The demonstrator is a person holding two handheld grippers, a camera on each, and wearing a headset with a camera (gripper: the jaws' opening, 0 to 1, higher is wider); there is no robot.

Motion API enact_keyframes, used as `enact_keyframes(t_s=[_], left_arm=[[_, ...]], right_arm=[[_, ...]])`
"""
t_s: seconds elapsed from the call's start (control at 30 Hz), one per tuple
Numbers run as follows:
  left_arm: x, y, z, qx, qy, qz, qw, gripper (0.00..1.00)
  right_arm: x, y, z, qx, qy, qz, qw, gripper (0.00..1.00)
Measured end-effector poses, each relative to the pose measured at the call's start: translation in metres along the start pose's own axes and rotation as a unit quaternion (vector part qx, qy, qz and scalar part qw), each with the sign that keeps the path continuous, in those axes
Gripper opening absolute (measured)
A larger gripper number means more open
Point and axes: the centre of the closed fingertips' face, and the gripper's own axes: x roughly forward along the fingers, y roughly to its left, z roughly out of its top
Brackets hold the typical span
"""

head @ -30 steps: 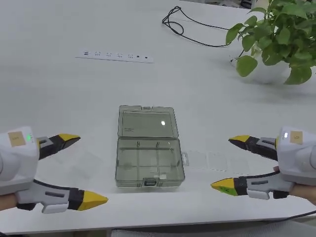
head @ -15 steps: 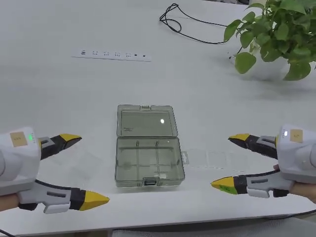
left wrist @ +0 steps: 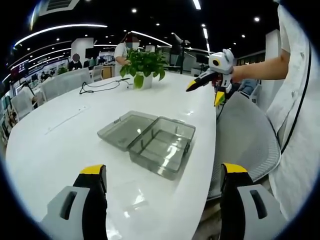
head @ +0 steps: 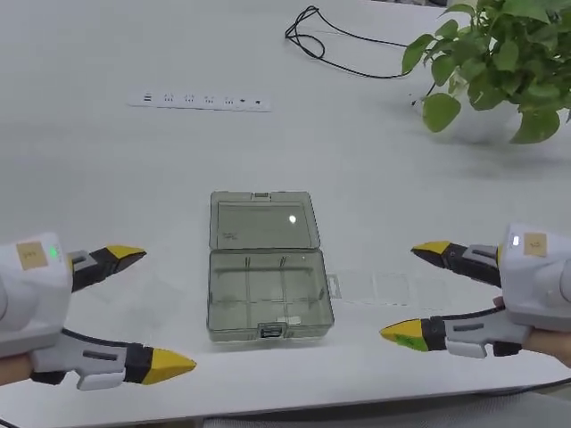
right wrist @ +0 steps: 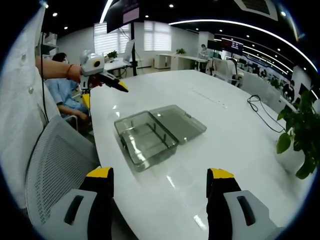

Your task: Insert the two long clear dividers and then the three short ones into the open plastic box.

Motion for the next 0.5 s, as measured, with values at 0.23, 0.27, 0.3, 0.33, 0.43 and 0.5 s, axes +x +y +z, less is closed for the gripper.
enact_keyframes(t_s=[0.23,0.27,0.3,0.33,0.43,0.5], left_arm=[[-0.002,0.003,0.001,0.0,0.002,0.002,1.0,0.96],[-0.002,0.004,0.0,-0.001,0.003,0.003,1.0,0.96],[-0.003,0.006,0.0,-0.002,0.004,0.005,1.0,0.96],[-0.004,0.007,0.0,-0.002,0.003,0.007,1.0,0.96],[-0.009,0.014,-0.002,-0.01,0.005,0.018,0.9998,0.94],[-0.011,0.019,-0.005,-0.014,0.01,0.023,0.9996,0.93]], right_arm=[[0.0,-0.001,0.001,0.0,-0.002,-0.001,1.0,0.76],[0.0,-0.001,0.002,-0.001,-0.002,-0.001,1.0,0.76],[0.0,-0.001,0.002,0.0,-0.003,0.0,1.0,0.76],[0.0,-0.001,0.003,0.0,-0.004,-0.001,1.0,0.76],[0.0,-0.001,0.004,0.001,-0.006,-0.002,1.0,0.76],[0.0,-0.001,0.003,0.002,-0.006,-0.001,1.0,0.76]])
